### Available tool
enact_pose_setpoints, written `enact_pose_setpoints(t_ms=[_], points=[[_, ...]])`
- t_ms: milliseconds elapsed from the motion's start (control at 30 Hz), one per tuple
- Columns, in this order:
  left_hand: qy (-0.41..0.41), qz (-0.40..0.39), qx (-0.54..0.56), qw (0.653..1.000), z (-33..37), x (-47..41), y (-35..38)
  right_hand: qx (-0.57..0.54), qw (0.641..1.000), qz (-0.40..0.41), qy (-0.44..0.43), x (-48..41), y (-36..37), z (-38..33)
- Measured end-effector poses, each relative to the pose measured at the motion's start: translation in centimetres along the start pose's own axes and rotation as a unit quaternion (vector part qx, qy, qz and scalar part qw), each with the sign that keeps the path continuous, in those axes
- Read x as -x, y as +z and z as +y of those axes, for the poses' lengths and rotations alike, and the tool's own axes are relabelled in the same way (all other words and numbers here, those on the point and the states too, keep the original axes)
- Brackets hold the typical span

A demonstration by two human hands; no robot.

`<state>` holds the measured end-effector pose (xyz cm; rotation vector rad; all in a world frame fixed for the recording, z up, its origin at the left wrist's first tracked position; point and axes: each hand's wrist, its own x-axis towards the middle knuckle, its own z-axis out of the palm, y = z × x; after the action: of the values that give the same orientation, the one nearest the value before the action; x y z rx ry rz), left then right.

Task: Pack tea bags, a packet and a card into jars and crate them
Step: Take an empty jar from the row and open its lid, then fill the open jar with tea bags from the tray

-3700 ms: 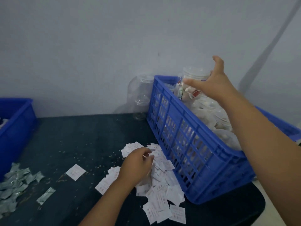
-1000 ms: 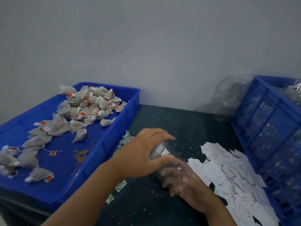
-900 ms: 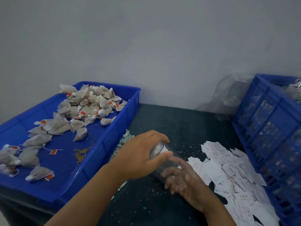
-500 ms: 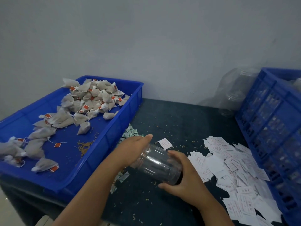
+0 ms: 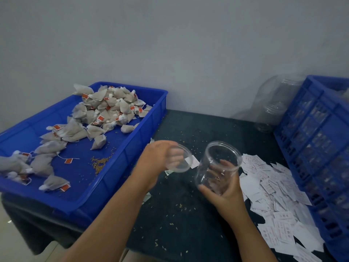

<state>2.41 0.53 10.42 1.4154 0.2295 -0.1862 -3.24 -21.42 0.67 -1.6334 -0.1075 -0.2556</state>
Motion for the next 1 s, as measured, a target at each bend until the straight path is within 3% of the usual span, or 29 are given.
enact_pose_setpoints(t_ms=[133,167,233,333,400,600,733,900,933,1000], points=[[0.089,0.051,-0.227,0.969,-5.2,-1.2,-0.4,-0.019,0.999,0.035,0.021,-0.7,-0.4,0.5],[0.119,0.066,-0.304,0.943,-6.3,-1.3,-0.6,-0.021,0.999,0.037,0.025,-0.7,-0.4,0.5],[0.177,0.101,-0.469,0.860,-7.7,-1.3,-0.8,-0.006,0.999,0.027,0.027,-0.6,-0.3,0.5],[0.207,0.128,-0.598,0.764,-8.1,-0.7,-0.7,0.000,1.000,0.006,0.030,-0.3,-0.4,0.9],[0.226,0.118,-0.620,0.742,-7.4,0.1,-0.3,0.005,1.000,-0.007,0.026,0.1,-0.4,0.7],[0.356,0.114,-0.557,0.742,0.7,4.5,-2.0,0.057,0.997,-0.059,0.005,0.7,0.4,-0.6],[0.286,0.114,-0.563,0.767,8.5,3.2,-6.5,0.096,0.992,-0.078,0.014,0.8,0.4,-0.9],[-0.019,0.055,-0.734,0.676,12.1,-5.7,-13.4,0.107,0.991,-0.080,0.028,0.9,0.7,-1.4],[-0.055,0.060,-0.737,0.671,11.7,-7.3,-14.5,0.106,0.990,-0.082,0.032,1.1,1.0,-1.7],[-0.044,0.091,-0.736,0.670,10.2,-10.3,-16.5,0.103,0.990,-0.089,0.044,0.8,0.9,-1.1]])
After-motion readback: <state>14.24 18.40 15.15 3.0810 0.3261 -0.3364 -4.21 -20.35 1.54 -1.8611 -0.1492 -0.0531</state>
